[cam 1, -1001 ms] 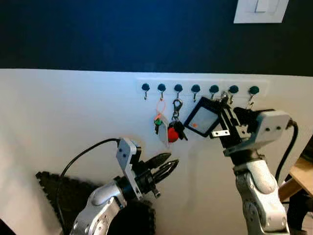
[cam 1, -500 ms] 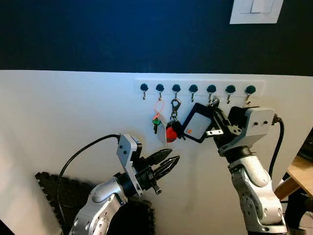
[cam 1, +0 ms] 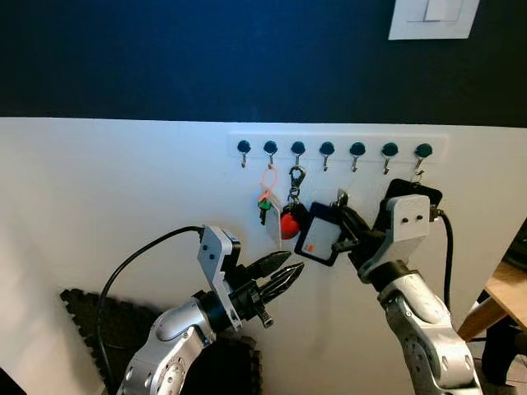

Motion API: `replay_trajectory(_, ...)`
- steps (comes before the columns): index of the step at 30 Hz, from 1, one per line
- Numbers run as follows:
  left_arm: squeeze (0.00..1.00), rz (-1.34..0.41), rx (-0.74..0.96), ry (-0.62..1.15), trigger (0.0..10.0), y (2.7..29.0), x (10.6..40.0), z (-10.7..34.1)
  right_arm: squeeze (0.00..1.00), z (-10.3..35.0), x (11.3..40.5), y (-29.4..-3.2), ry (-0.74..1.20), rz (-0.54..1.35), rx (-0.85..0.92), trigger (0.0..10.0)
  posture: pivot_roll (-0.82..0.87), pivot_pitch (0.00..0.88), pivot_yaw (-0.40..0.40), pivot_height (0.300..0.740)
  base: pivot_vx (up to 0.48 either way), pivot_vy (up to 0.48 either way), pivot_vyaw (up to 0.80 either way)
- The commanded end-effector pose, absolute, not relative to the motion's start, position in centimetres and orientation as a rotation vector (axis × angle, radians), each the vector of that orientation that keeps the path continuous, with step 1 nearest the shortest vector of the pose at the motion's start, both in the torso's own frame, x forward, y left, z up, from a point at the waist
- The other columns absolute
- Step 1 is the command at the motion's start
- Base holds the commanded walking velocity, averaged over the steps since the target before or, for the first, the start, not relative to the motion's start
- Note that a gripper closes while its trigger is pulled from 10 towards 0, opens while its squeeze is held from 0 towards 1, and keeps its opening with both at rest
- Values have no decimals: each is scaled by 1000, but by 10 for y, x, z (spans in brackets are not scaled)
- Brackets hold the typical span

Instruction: Hang keys on a hook

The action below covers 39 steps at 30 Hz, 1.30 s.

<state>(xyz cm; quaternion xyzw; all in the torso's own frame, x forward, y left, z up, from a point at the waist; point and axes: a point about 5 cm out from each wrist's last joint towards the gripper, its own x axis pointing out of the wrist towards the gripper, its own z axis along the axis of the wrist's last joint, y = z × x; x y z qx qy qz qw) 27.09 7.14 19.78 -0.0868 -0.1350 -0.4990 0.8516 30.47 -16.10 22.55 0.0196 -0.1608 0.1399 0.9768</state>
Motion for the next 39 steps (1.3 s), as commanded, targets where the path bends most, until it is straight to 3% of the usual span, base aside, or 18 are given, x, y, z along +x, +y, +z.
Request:
replay_trajectory(1, 0, -1052, -174, -287, 10000, 71, 270, 200, 0, 231, 301, -159, -380, 291, 42, 10000, 62, 62, 54, 740, 0, 0, 0)
replay_trajectory(17, 0, -1050, -177, -295, 10000, 71, 270, 201, 0, 280, 303, -164, -585, 297, 56, 10000, 64, 58, 51, 740, 0, 0, 0)
replay_trajectory(39, 0, -1052, -176, -298, 10000, 70, 271, 202, 0, 262, 308, -183, -480, 191, 85, 10000, 62, 58, 52, 740, 0, 0, 0)
